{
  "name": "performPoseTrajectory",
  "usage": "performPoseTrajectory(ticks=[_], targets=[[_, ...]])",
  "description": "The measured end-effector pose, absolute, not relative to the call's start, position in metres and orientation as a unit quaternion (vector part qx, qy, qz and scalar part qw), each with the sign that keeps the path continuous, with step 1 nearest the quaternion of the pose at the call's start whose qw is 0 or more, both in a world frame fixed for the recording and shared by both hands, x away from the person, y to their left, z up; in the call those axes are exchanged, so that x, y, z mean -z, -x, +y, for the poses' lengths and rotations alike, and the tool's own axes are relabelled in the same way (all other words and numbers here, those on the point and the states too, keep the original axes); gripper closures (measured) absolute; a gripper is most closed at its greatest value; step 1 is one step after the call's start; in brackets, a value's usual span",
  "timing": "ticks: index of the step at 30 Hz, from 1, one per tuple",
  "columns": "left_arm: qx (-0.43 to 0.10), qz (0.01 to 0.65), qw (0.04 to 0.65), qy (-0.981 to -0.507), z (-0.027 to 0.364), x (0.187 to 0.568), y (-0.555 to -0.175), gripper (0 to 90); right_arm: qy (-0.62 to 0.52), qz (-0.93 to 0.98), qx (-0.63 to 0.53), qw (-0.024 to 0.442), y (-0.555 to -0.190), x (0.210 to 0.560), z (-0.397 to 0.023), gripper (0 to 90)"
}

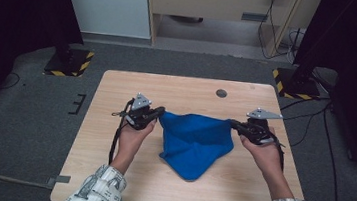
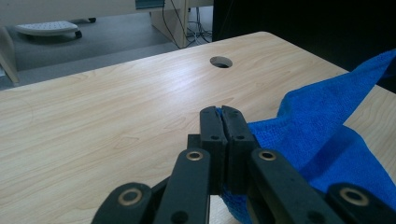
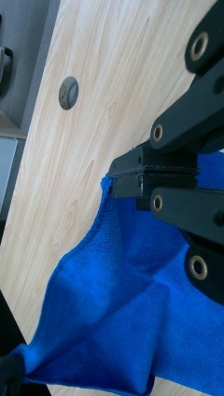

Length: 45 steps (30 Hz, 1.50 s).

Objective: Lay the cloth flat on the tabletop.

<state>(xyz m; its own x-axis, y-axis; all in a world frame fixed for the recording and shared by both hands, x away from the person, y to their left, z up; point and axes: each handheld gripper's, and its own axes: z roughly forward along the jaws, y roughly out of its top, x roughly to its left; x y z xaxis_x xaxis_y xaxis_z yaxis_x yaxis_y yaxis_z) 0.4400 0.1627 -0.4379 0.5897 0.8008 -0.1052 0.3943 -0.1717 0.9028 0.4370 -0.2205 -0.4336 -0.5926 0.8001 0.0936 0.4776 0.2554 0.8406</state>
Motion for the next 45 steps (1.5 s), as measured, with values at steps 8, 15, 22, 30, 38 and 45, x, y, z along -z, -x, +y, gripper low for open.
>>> performPoseTrajectory(ticks=[8, 15, 22, 30, 38, 45], targets=[[-0.208, 0.402, 0.504, -0.736, 0.168, 0.431, -0.439, 88.1, -0.416, 0.768, -0.453, 0.179, -0.432, 0.427, -0.230, 89.5], [-0.208, 0.394, 0.514, -0.733, 0.168, 0.423, -0.435, 88.1, -0.414, 0.761, -0.464, 0.183, -0.425, 0.419, -0.238, 89.5], [-0.210, 0.384, 0.525, -0.730, 0.167, 0.414, -0.430, 88.1, -0.406, 0.762, -0.471, 0.181, -0.419, 0.411, -0.243, 89.4], [-0.203, 0.376, 0.532, -0.731, 0.166, 0.413, -0.431, 88.1, -0.405, 0.759, -0.476, 0.179, -0.419, 0.409, -0.248, 89.3], [-0.203, 0.374, 0.543, -0.724, 0.170, 0.410, -0.421, 88.1, -0.400, 0.758, -0.482, 0.181, -0.414, 0.405, -0.249, 89.4], [-0.206, 0.362, 0.567, -0.711, 0.176, 0.392, -0.405, 88.1, -0.383, 0.756, -0.493, 0.197, -0.399, 0.390, -0.249, 89.3]])
